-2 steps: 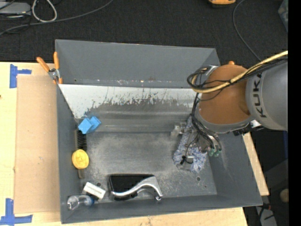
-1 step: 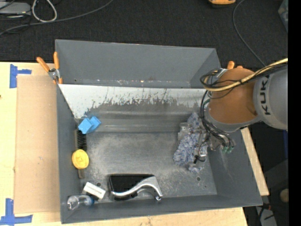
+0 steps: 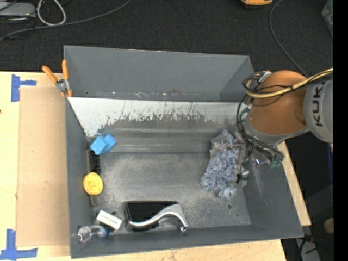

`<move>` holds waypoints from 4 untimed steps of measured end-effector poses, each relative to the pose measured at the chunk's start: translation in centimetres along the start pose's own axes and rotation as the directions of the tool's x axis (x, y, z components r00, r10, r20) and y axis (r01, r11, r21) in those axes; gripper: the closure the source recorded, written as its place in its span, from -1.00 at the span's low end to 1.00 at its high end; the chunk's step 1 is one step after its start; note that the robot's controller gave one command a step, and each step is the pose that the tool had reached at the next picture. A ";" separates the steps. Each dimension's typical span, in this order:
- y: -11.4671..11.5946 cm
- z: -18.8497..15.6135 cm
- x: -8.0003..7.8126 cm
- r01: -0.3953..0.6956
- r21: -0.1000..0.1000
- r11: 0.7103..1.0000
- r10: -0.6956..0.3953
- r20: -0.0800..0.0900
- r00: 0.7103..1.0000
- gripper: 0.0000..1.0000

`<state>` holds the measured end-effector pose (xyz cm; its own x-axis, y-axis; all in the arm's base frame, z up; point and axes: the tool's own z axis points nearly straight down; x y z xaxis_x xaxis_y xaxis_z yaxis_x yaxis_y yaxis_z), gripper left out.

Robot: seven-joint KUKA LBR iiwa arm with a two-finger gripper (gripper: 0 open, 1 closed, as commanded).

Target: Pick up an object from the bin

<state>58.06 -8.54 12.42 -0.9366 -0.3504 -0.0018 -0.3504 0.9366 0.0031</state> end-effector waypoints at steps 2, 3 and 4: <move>-2.1 5.5 -1.4 0.469 0.003 0.883 -0.469 0.004 0.883 -1.00; -0.9 6.7 -2.2 0.518 0.008 0.856 -0.518 0.008 0.856 1.00; -1.0 6.5 -2.1 0.530 0.008 0.848 -0.530 0.008 0.848 1.00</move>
Offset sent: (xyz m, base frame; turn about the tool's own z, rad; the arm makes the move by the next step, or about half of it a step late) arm 0.0206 -0.0137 -0.0542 -0.4913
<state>60.40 -8.69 5.88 -0.6083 -0.7937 -0.0109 -0.7936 0.6083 -0.0063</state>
